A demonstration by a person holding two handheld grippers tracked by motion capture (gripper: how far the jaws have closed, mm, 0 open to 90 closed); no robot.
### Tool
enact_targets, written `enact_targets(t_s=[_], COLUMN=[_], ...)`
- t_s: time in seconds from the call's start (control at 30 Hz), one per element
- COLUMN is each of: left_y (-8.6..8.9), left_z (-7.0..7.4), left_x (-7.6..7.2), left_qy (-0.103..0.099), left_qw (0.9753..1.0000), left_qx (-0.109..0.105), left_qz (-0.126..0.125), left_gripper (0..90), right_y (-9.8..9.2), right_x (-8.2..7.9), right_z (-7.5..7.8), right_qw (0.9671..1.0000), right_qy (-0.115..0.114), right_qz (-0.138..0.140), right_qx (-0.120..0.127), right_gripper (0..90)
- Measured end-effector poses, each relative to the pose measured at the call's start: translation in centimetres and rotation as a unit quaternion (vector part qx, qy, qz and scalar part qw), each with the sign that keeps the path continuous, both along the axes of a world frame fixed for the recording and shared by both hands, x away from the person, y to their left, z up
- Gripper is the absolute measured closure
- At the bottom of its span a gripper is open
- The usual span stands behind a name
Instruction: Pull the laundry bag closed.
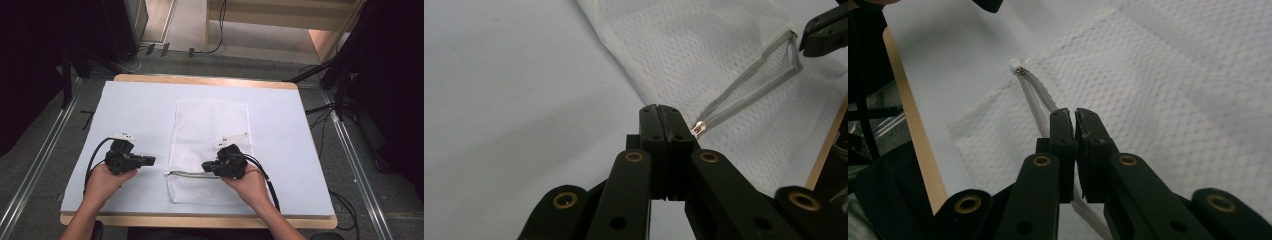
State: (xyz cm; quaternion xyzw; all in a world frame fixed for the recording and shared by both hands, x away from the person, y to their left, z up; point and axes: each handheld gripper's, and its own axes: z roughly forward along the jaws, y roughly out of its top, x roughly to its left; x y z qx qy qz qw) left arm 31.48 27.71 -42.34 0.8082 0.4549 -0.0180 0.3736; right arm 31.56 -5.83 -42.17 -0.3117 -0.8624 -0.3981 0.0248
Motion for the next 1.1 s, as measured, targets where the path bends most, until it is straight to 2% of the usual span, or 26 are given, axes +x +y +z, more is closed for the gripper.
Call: enact_targets(t_s=[0.03, 0.17, 0.3, 0.37, 0.43, 0.53, 0.7, 0.8, 0.9, 1.1], left_y=[0.1, 0.2, 0.1, 0.0, -0.1, 0.3, 0.6, 0.8, 0.9, 1.4], left_z=[0.0, 0.0, 0.0, -0.1, -0.2, -0.1, -0.1, 0.1, 0.2, 0.2], left_x=[0.2, 0.4, 0.7, 0.9, 1.1, 1.4, 1.8, 1.8, 1.8, 1.8], left_qy=[0.000, 0.003, 0.004, 0.000, -0.001, 0.002, 0.010, 0.019, 0.017, 0.019], left_qw=[1.0000, 1.0000, 1.0000, 1.0000, 1.0000, 1.0000, 0.9999, 0.9998, 0.9998, 0.9998], left_qx=[0.001, 0.000, 0.004, 0.005, 0.009, 0.009, 0.000, -0.006, -0.008, -0.006], left_qz=[-0.002, -0.001, -0.004, -0.005, -0.004, -0.001, 0.004, -0.001, 0.000, 0.009], left_gripper=[90.0, 90.0, 89.0, 84.0, 78.9, 76.9, 78.7, 85.0, 89.3, 90.0], right_y=[0.8, 1.6, 2.4, 2.8, 3.3, 4.2, 5.7, 6.7, 7.7, 9.4], right_x=[0.0, 0.2, 0.2, 0.1, 0.2, 0.3, 0.2, 0.3, 0.4, 0.5], right_z=[0.0, -0.2, 0.0, 0.1, 0.0, 0.0, 0.0, -0.2, -0.6, -1.3], right_qw=[1.0000, 0.9999, 0.9999, 0.9999, 0.9996, 0.9994, 0.9991, 0.9988, 0.9986, 0.9977], right_qy=[0.004, 0.009, 0.003, 0.002, -0.008, -0.008, -0.012, -0.010, -0.005, -0.006], right_qz=[0.005, 0.006, 0.012, 0.014, 0.023, 0.028, 0.037, 0.045, 0.048, 0.061], right_qx=[-0.004, -0.005, -0.004, -0.007, -0.011, -0.016, -0.017, -0.020, -0.021, -0.030], right_gripper=[90.0, 90.0, 89.8, 86.2, 86.2, 87.2, 87.1, 85.8, 85.7, 83.5])
